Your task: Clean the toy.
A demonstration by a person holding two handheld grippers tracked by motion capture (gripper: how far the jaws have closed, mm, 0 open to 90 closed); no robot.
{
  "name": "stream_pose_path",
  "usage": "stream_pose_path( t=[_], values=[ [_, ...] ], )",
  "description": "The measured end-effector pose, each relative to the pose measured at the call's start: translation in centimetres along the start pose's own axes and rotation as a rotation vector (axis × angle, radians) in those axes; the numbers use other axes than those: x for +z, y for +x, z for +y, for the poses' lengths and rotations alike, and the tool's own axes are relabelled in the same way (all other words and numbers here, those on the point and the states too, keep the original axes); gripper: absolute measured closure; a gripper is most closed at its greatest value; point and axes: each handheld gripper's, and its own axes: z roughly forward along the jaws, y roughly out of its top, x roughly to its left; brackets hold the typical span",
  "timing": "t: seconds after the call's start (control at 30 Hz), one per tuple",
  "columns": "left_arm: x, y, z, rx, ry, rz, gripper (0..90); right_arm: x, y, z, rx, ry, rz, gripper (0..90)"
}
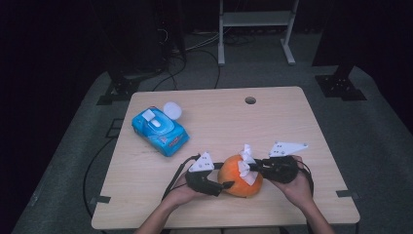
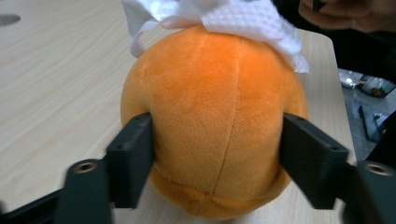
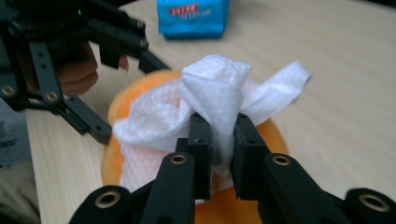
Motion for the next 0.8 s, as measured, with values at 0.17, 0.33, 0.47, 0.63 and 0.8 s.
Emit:
stream_pose_path(
  t=[0.17, 0.33, 0.47, 0.63, 0.8],
  values=[
    [0.3, -1.0, 0.9, 0.021, -0.022, 0.014, 34.6, -0.3, 2.9, 1.6, -0.084, -0.056, 0.028, 79.3],
    [0.3, -1.0, 0.6, 0.026, -0.006, 0.017, 34.6, 1.0, 4.1, 1.8, -0.128, -0.017, 0.023, 79.3],
    [0.3, -0.8, 0.5, 0.02, -0.007, 0.014, 34.1, 0.2, 2.5, 1.4, -0.086, -0.025, -0.018, 79.3],
    [0.3, -0.8, 0.5, 0.021, -0.005, 0.015, 33.9, -0.5, 0.8, 0.6, -0.015, -0.025, -0.036, 79.2],
    [0.5, -1.2, 0.8, 0.033, -0.009, 0.018, 33.7, -0.3, 1.9, 1.1, -0.026, -0.049, 0.008, 79.2]
  ],
)
